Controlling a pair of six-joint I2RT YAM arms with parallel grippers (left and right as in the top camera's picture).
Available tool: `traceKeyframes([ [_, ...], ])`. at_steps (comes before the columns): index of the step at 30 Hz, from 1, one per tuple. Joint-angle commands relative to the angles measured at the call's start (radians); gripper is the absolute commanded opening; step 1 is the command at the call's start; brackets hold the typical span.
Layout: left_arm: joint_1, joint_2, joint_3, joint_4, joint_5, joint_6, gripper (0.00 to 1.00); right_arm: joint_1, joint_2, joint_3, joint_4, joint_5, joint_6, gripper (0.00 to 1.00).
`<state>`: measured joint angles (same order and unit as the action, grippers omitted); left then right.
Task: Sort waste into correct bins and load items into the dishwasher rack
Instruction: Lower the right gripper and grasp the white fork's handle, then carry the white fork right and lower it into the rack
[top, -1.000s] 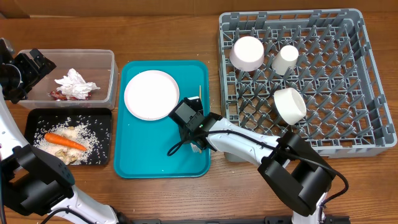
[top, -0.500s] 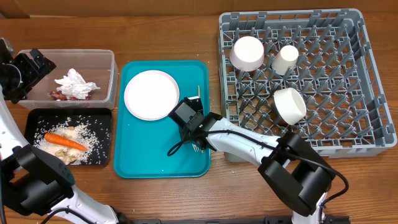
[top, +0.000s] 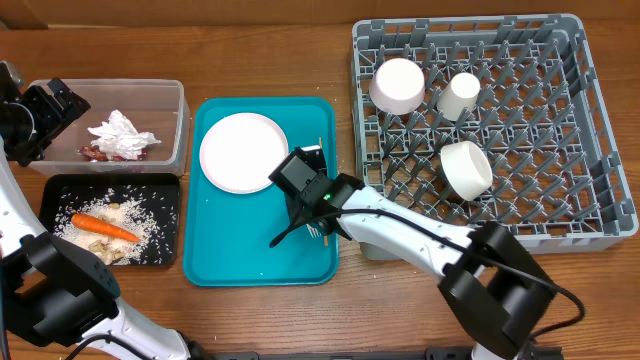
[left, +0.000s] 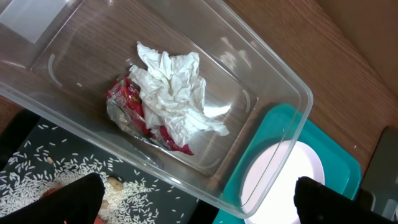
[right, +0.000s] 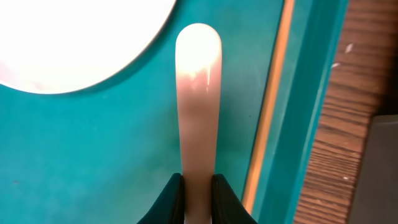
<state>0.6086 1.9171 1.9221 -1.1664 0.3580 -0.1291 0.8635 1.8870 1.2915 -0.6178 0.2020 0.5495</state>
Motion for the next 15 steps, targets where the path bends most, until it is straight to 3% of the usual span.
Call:
traceKeyframes([
  [1,-0.007,0.007,-0.002,0.000,-0.003,-0.009,1.00,-0.017,-0.080,0.033,-0.009,0.045,0.000,0.10],
  [9,-0.007,0.007,-0.002,0.000,-0.003,-0.009,1.00,-0.114,-0.226,0.033,-0.093,0.049,-0.011,0.09],
  [15,-0.007,0.007,-0.002,0.000,-0.003,-0.009,1.00,-0.231,-0.323,0.033,-0.163,0.048,-0.101,0.10],
])
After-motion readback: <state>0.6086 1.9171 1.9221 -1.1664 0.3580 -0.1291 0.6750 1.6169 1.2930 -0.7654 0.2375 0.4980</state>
